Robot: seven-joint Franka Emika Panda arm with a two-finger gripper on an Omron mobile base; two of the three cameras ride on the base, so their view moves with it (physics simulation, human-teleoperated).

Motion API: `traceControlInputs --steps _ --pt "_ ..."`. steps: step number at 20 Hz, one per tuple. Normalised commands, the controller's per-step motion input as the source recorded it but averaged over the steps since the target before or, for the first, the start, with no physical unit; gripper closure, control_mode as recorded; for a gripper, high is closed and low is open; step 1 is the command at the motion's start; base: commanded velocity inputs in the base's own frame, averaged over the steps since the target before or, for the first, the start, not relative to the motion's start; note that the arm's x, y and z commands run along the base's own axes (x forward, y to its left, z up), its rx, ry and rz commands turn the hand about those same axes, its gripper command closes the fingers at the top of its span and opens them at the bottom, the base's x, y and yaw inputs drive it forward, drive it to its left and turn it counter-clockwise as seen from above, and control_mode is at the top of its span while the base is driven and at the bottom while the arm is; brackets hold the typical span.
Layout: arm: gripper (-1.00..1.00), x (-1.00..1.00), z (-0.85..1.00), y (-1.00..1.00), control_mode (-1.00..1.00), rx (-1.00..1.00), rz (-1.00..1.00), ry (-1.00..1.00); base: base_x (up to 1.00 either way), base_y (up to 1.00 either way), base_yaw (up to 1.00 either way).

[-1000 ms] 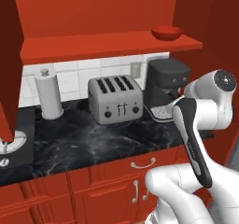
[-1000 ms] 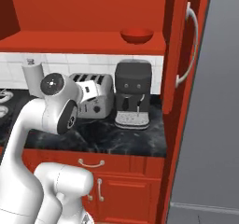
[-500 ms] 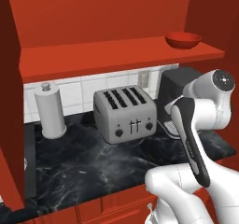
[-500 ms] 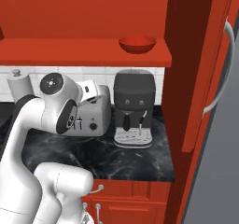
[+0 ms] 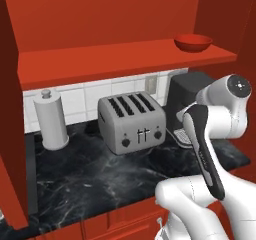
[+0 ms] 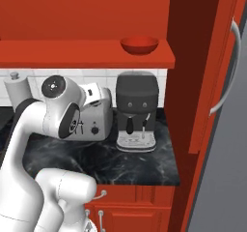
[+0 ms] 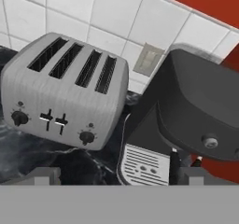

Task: Take the smaller bowl and place it next to the appetizer plate on the dining counter , and place the larger bowl next to the plate with cooked food.

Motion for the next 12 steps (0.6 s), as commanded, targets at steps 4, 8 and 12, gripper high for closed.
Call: traceControlInputs --steps 4,8,12 --pt "-1.0 0.0 0.27 -0.01 -1.0 0.0 0.0 -0.07 0.0 0.0 0.0" --pt "-1.0 0.0 0.46 0.0 -1.0 0.0 0.0 -0.16 0.0 0.0 0.0" --pt "-1.0 0.01 0.5 0.0 -1.0 0.16 -0.05 -0.04 0.0 0.0 0.0"
